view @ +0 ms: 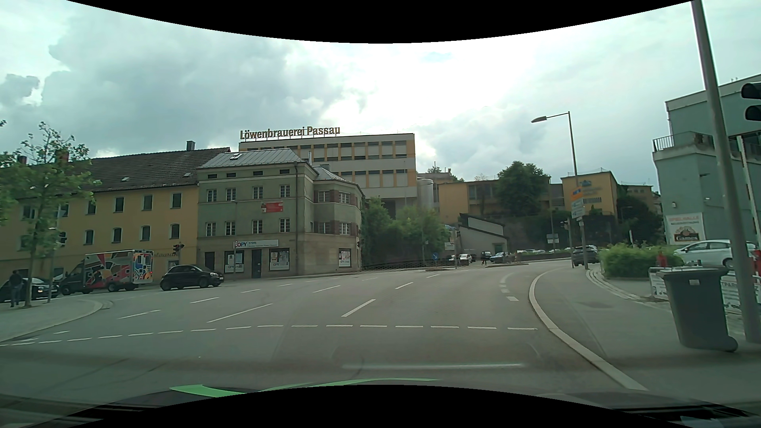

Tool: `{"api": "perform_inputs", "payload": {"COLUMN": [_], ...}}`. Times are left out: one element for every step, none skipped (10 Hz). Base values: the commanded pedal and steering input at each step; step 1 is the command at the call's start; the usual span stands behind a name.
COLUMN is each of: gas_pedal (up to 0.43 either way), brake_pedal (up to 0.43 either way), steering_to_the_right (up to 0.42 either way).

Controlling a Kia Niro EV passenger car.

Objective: Follow the waypoints while adhering to traffic rules and regulations

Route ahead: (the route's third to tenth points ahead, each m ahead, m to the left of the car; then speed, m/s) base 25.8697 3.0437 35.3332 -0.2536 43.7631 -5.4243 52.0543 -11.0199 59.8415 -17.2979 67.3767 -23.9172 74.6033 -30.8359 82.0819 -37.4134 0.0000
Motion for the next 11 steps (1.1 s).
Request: {"api": "perform_inputs", "payload": {"gas_pedal": [0.000, 0.000, 0.000, 0.000, 0.000, 0.000, 0.000, 0.000, 0.000, 0.000, 0.000], "brake_pedal": [0.348, 0.348, 0.348, 0.341, 0.348, 0.348, 0.341, 0.348, 0.348, 0.348, 0.341], "steering_to_the_right": [0.031, 0.031, 0.031, 0.031, 0.031, 0.031, 0.031, 0.031, 0.031, 0.031, 0.031]}}
